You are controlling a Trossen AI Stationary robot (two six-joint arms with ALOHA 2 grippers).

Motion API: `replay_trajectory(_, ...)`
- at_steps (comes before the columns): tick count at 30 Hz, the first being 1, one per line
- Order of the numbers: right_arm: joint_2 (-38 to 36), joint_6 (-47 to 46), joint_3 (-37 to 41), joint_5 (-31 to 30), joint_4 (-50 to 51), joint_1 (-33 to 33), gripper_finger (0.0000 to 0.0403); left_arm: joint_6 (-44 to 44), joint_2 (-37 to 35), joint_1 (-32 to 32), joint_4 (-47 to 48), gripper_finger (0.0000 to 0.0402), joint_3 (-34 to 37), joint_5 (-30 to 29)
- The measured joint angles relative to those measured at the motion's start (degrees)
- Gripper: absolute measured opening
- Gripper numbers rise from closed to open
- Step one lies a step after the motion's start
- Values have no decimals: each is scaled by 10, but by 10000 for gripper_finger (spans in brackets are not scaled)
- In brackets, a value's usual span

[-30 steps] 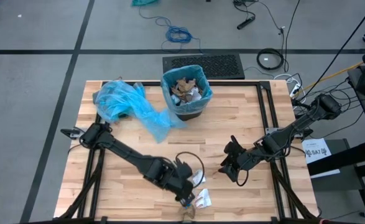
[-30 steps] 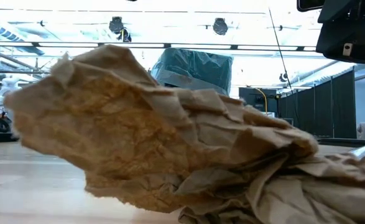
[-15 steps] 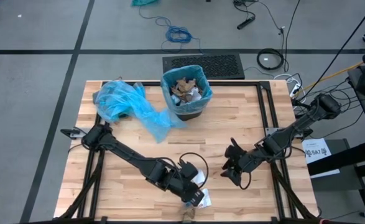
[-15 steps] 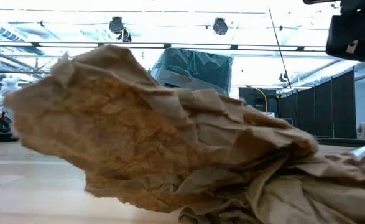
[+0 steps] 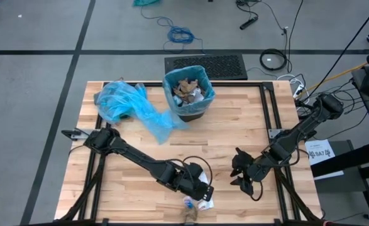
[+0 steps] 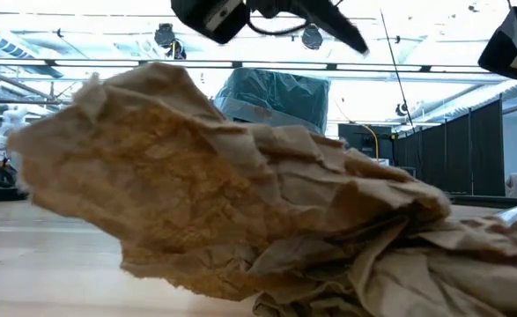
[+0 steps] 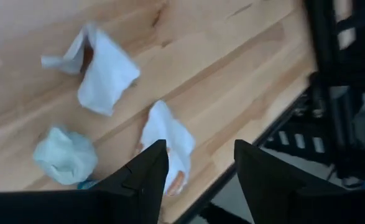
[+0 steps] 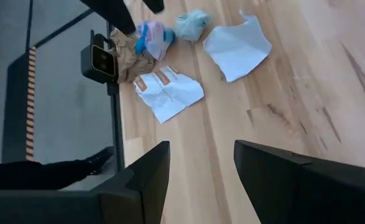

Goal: Place trash/remove bag and relplace
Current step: Put the blue crumpled plastic bag into the trash bin

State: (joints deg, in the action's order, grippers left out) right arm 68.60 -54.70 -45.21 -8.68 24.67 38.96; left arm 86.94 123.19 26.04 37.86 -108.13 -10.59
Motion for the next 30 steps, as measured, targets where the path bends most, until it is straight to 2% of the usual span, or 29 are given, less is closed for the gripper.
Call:
replay_trajectory(8,0,36,0,16,5,2,171,49,31,0,12,187,1,30)
replay_trajectory(11,0,41,0,28,5,2,171,72,34,0,45,187,1,35)
replay_trajectory(19,0,68,0,31,6,5,171,83,33,0,89,187,1,64)
replay_trajectory(30,0,76,0,31,5,5,171,88,69,-1,120,187,1,81)
